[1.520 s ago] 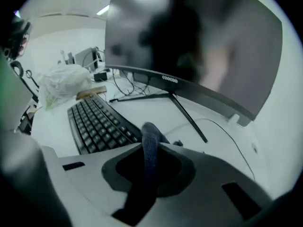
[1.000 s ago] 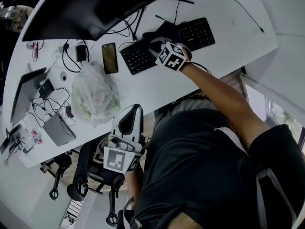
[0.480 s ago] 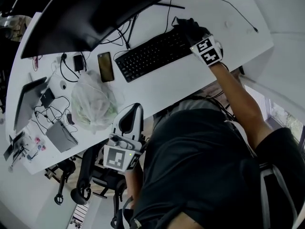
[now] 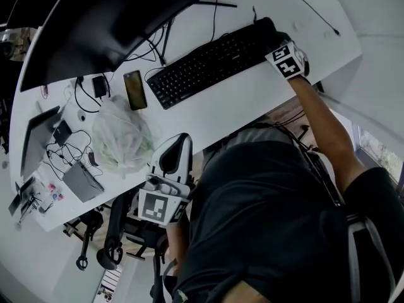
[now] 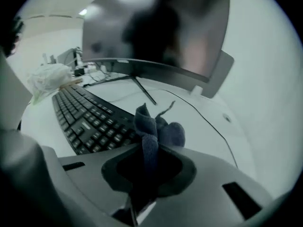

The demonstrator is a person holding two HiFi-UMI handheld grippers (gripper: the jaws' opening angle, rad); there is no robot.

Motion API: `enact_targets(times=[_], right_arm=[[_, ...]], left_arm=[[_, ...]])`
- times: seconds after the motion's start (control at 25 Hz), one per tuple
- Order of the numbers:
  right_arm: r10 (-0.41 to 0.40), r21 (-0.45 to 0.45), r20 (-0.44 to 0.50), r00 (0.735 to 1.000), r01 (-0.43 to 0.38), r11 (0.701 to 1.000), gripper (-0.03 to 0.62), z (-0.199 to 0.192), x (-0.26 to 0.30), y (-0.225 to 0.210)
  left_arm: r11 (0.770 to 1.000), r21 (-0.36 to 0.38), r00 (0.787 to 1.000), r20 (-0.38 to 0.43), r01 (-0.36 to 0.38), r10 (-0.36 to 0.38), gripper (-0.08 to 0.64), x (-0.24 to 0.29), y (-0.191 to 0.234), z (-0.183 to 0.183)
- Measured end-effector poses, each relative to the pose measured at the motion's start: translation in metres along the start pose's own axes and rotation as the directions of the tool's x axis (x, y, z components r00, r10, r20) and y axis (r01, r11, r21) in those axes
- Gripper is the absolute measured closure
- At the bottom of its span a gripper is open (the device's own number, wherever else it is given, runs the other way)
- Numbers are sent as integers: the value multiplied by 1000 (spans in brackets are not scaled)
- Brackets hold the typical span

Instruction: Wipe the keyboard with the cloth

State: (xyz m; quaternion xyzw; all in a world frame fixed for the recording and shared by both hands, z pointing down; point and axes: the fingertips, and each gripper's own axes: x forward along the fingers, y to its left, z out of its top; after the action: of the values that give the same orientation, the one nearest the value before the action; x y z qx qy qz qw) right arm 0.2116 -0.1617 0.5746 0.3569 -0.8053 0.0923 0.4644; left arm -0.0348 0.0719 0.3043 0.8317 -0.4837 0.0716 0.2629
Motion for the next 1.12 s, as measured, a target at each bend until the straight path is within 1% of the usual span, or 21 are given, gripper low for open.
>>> enact_targets(times=[0.08,0.12,0.16,0.2,0.24,0.28,0.32,0.4,0.44,0.48,0.52,0.6,0.68,0.76,0.8,0.88,0.96,1.0,1.04,1.08,1.12], right_arm=[[-74,68,-32,997,76,995,545,2,-13,-30],[-70,67,-1,998,70,995,545,19,-17,-24],[-33,43,52,998,31,999,545,45,-19,-3],[36,6,114,993,-37,999,545,76,-19,32],[132,-36,173,976,-127,991,545,108,-19,78],[241,-82,222,945,-228,970,545,139,-19,132],[351,-137,252,902,-326,936,545,167,-19,190],[531,-288,257,807,-461,839,545,203,-16,303],[587,-368,238,774,-488,792,545,216,-13,351],[615,-430,203,762,-495,755,545,224,-9,388],[618,-466,153,771,-496,733,545,227,0,413],[598,-470,37,801,-514,718,545,213,27,434],[592,-437,-12,806,-537,722,545,192,41,423],[561,-419,1,828,-509,752,545,172,41,384],[529,-405,10,849,-480,778,545,160,40,356],[442,-327,23,897,-411,851,545,134,37,290],[305,-223,-10,952,-300,927,545,109,24,219],[229,-187,-39,973,-233,954,545,99,16,189],[169,-163,-59,984,-177,971,545,93,10,168],[140,-150,-58,989,-147,978,545,95,5,161],[145,-151,-33,989,-149,977,545,102,2,168]], left_arm=[[1000,-14,1000,16,-7,7,558,-4,2,1],[1000,-24,1000,21,-12,12,558,-6,3,0],[999,-34,1000,26,-18,18,558,-8,5,-2],[999,-43,999,30,-24,25,558,-12,7,-4],[998,-48,999,36,-32,33,558,-17,11,-5],[998,-50,998,43,-40,42,558,-23,15,-6],[998,-50,997,51,-50,52,558,-30,20,-7],[995,-62,995,56,-73,77,558,-44,29,-10],[994,-70,995,54,-86,90,558,-51,33,-13],[992,-75,993,52,-98,102,558,-59,39,-16],[991,-78,992,54,-110,114,558,-67,44,-19],[987,-90,988,67,-132,138,558,-82,56,-24],[984,-113,985,88,-135,145,558,-92,65,-24],[984,-127,985,105,-126,140,558,-98,73,-25],[984,-125,985,100,-127,140,558,-101,78,-28],[985,-123,987,90,-124,136,558,-106,86,-34],[986,-128,988,92,-110,122,558,-107,90,-35],[987,-126,988,97,-103,116,558,-108,93,-35],[988,-123,989,101,-97,109,558,-108,95,-34],[989,-121,990,100,-91,103,558,-107,96,-34],[989,-118,991,95,-85,96,558,-105,97,-34]])
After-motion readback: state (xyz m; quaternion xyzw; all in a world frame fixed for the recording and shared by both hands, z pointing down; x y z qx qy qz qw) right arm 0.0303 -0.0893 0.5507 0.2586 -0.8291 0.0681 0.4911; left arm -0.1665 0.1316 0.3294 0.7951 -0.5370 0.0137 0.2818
